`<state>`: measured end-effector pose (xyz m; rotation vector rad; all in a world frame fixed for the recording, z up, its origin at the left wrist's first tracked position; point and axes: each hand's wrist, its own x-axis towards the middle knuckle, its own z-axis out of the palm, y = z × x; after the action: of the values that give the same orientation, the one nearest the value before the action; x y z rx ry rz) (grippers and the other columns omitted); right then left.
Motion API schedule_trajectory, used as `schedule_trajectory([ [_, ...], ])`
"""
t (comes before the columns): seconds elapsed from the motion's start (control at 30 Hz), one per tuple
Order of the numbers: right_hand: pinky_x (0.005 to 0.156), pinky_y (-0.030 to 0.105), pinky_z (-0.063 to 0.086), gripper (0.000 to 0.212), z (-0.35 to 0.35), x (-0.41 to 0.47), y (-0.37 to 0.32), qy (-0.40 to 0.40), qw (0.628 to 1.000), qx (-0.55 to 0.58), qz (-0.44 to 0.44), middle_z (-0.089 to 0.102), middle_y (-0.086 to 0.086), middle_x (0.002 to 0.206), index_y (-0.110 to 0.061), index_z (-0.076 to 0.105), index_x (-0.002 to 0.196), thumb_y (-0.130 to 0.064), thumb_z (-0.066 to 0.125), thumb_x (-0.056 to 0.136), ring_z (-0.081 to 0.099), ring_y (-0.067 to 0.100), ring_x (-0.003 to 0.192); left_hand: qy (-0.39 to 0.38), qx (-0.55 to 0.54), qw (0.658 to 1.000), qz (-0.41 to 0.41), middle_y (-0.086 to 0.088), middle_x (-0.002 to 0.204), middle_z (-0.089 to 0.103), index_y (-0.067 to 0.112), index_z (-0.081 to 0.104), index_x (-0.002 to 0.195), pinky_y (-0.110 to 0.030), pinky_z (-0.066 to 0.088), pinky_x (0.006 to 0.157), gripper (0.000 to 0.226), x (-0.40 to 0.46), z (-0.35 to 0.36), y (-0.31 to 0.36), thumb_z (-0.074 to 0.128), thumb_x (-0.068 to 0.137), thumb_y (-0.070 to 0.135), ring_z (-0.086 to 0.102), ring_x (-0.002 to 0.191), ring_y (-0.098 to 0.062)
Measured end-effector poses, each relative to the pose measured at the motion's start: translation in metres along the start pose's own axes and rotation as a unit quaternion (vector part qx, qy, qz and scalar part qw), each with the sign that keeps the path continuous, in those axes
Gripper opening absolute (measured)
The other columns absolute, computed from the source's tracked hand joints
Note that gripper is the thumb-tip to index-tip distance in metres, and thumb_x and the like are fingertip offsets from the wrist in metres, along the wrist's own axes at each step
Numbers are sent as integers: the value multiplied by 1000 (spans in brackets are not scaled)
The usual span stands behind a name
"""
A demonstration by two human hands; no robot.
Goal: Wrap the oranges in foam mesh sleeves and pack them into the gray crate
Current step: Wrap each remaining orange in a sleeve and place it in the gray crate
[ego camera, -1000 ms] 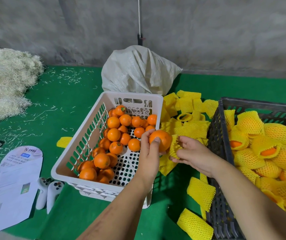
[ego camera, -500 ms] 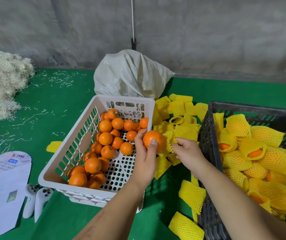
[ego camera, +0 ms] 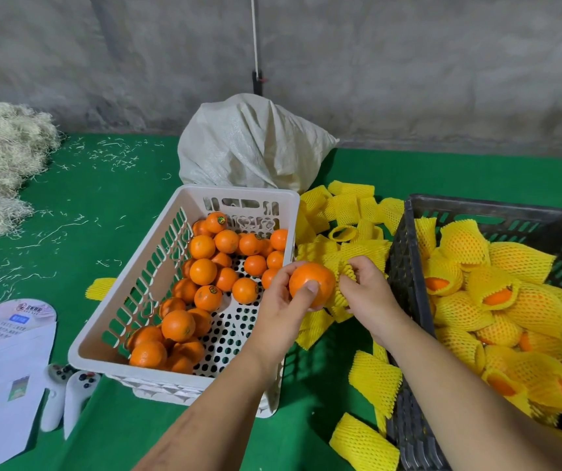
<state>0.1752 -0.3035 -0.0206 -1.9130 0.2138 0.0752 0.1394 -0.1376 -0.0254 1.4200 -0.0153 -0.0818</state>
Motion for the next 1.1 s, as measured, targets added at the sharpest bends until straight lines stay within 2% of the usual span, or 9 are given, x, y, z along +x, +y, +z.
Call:
schedule_trajectory([
  [0.13,58,39,39,21,1,-1,9,102,978,-162,-86,47,-4,76,-18,44,95,-15,64,97,44,15,63,-54,46,997,14,14,147,53,40,69,130,-45,57,104,52,1,-5,0,75,81,54,54,135,-13],
  [0.23,65,44,43,12,2,-4,3,45,992,-93,-73,51,2,78,-17,49,90,-15,62,92,46,21,72,-122,95,988,15,18,154,48,45,71,125,-37,48,113,48,3,-4,3,76,78,53,46,142,-2],
  [0.33,67,34,48,7,1,-7,0,-15,995,-63,-69,63,6,92,-14,60,92,-8,63,94,60,26,82,-142,70,987,-12,14,156,49,48,73,122,-30,56,100,44,5,-5,9,75,78,54,44,146,-9],
  [0.47,71,38,57,8,-3,-10,-3,-46,994,-60,-79,72,9,86,-17,65,99,-10,68,96,69,26,81,-137,34,989,-44,-5,158,49,48,71,121,-32,62,82,42,5,-5,9,74,79,55,57,136,-27],
  [0.63,74,23,50,17,-5,-3,-1,7,998,10,-61,66,1,98,-19,63,107,-4,63,98,67,14,91,-119,66,990,-32,4,141,61,31,61,136,-24,59,84,50,8,-6,2,74,88,40,67,117,-7],
  [0.73,78,28,54,29,-7,-2,3,-8,998,-22,-57,65,-6,107,-24,64,123,-6,63,100,68,14,98,-106,86,991,-7,9,132,63,34,61,133,-26,58,88,53,8,-9,-3,77,84,46,67,111,-3],
  [0.83,91,38,56,29,-7,-1,8,-15,984,-151,-89,69,2,110,-13,68,127,-6,62,100,67,21,103,-93,73,993,1,10,135,57,38,55,137,-26,58,88,66,9,-11,-5,81,78,51,67,111,-2],
  [1.03,69,25,47,9,-13,-5,7,22,987,-58,-151,67,-5,91,-24,63,108,-18,59,102,64,11,86,-79,120,989,21,13,142,44,67,50,129,-32,59,97,64,13,-14,-8,83,74,62,60,122,-6],
  [1.1,65,24,51,11,-12,-10,6,15,979,-68,-193,66,-12,84,-26,65,105,-17,63,100,63,5,79,-58,149,987,32,14,138,40,64,49,127,-29,59,96,63,13,-13,-9,80,73,68,57,120,-4],
])
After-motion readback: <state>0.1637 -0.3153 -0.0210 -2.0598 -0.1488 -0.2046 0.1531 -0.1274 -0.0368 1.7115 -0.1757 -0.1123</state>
